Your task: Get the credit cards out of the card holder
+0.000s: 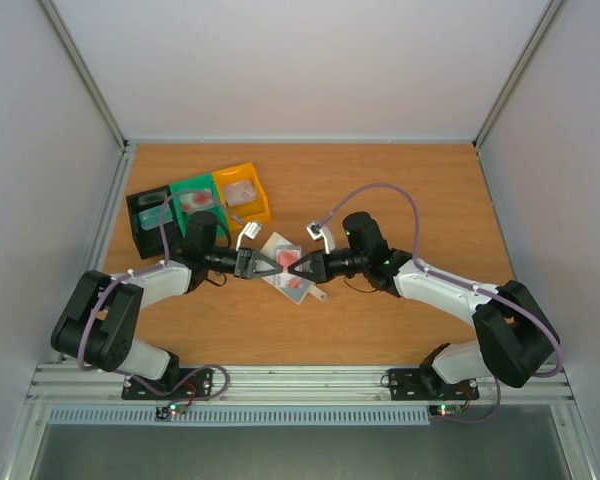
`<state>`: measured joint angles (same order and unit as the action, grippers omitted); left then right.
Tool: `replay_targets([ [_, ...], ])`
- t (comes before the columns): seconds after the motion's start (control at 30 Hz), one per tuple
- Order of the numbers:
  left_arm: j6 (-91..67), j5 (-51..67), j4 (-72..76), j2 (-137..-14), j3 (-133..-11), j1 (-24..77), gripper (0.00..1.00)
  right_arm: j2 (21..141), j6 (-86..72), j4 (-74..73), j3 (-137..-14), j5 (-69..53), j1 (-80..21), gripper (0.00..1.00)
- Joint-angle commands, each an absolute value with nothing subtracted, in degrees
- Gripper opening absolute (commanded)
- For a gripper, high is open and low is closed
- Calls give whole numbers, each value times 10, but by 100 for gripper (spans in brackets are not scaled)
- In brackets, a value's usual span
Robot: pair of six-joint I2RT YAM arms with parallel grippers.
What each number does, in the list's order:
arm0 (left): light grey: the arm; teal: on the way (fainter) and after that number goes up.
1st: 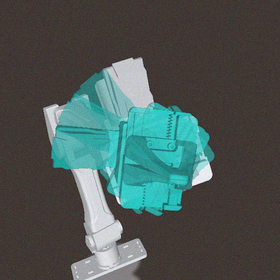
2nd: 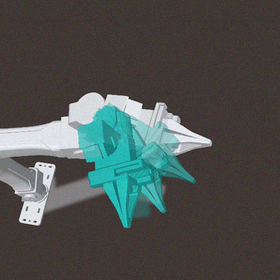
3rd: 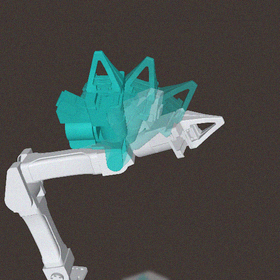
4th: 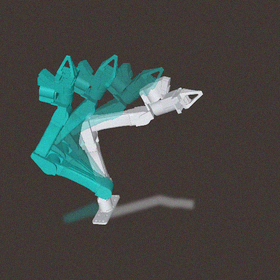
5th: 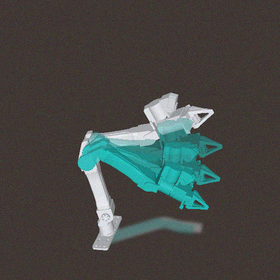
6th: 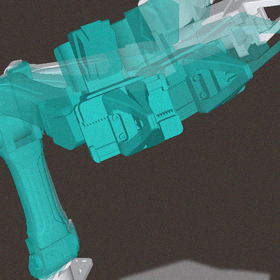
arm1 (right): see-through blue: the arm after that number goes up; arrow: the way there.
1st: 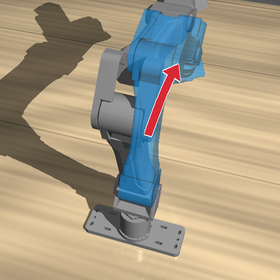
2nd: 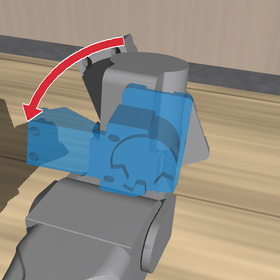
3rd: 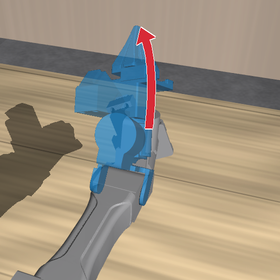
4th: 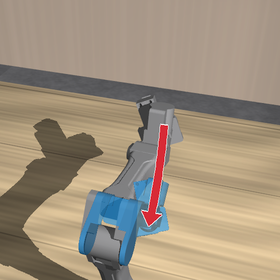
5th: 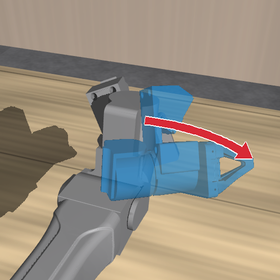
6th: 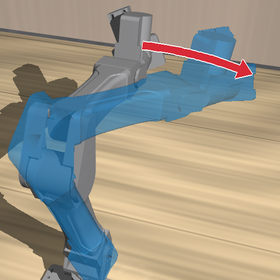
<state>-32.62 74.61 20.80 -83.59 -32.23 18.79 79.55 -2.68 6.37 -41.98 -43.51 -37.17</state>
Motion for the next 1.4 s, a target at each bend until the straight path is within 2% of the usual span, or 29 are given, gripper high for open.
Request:
replay_targets([
  [0.0,-325,792,218,-814,-324,180,9,808,-13,40,-430,-424,-367,1],
  [0.13,-322,779,226,-812,-322,181,0,806,-14,40,-430,-424,-367,2],
  [0.33,-319,798,212,-807,-319,180,0,806,-9,32,-427,-422,-367,4],
  [0.4,-317,789,211,-806,-318,180,0,808,-12,31,-429,-424,-367,10],
  [0.47,-316,775,199,-807,-318,180,0,809,-14,24,-429,-418,-367,23],
  [0.53,-300,755,172,-810,-319,180,0,807,-24,29,-418,-409,-367,27],
  [0.7,-291,739,177,-819,-313,180,0,811,-34,23,-400,-398,-367,22],
  [0.83,-254,725,110,-828,-322,180,0,814,-36,25,-387,-396,-364,10],
  [1.0,-159,627,5,-831,-326,172,0,858,-44,30,-380,-388,-352,4],
  [1.1,-158,587,-24,-825,-327,159,0,913,-41,14,-406,-375,-351,2],
  [1.23,-142,574,-78,-807,-355,144,0,977,-49,-3,-433,-364,-352,3],
  [1.37,-140,583,-138,-788,-397,118,0,971,-59,-72,-455,-322,-352,17],
])
